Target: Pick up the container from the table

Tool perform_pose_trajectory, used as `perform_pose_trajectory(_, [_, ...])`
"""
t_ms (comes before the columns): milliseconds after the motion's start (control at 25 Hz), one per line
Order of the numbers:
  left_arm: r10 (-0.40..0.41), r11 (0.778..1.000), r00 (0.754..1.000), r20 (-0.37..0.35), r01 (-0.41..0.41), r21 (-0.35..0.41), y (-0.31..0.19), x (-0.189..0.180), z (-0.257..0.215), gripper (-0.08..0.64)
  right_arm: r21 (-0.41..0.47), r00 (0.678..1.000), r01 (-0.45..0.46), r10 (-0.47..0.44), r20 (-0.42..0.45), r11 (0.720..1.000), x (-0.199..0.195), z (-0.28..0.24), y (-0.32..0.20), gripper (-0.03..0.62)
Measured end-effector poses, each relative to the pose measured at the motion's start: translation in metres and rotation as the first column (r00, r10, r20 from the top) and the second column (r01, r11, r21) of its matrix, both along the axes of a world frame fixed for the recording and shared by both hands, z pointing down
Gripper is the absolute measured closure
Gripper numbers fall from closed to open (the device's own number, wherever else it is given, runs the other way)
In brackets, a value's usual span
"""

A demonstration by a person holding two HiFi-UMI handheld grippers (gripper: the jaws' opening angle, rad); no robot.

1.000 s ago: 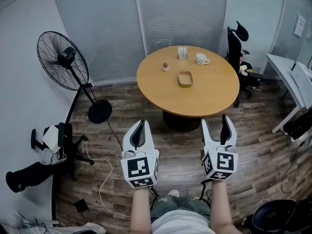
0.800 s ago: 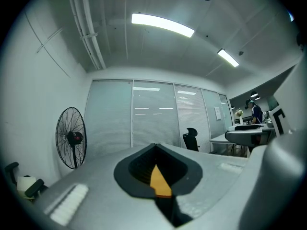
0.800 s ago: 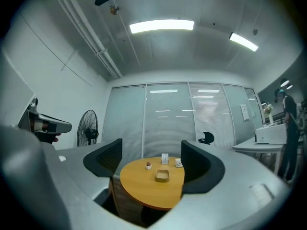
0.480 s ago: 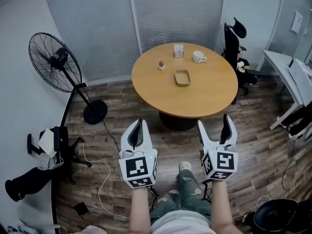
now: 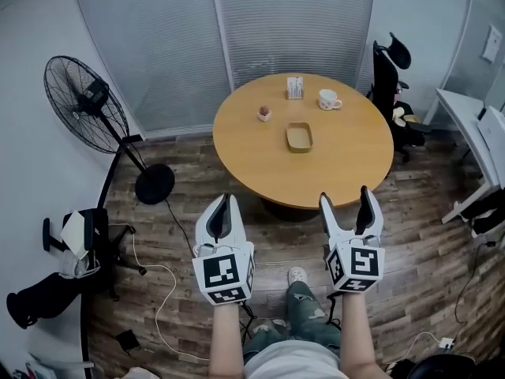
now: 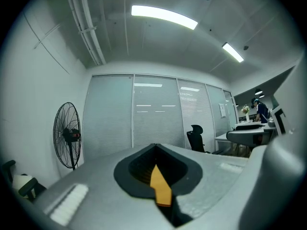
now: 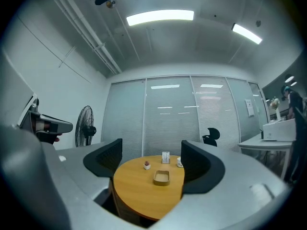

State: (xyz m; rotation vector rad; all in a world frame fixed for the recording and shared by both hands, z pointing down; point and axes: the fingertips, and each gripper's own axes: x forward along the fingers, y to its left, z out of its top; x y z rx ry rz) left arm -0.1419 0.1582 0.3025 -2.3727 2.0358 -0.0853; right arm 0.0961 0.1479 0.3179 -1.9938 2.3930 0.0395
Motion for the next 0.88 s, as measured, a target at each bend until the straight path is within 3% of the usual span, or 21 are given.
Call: perform_pose_trajectory(880, [-0.103,0.995,0.995,-0.003,0.103,-0.004,-0.204,0.053,-0.007,0.559,-0.022,0.995,0.096,-0.096,0.011,0.995,0.051,-0.003,-0.227,0.212])
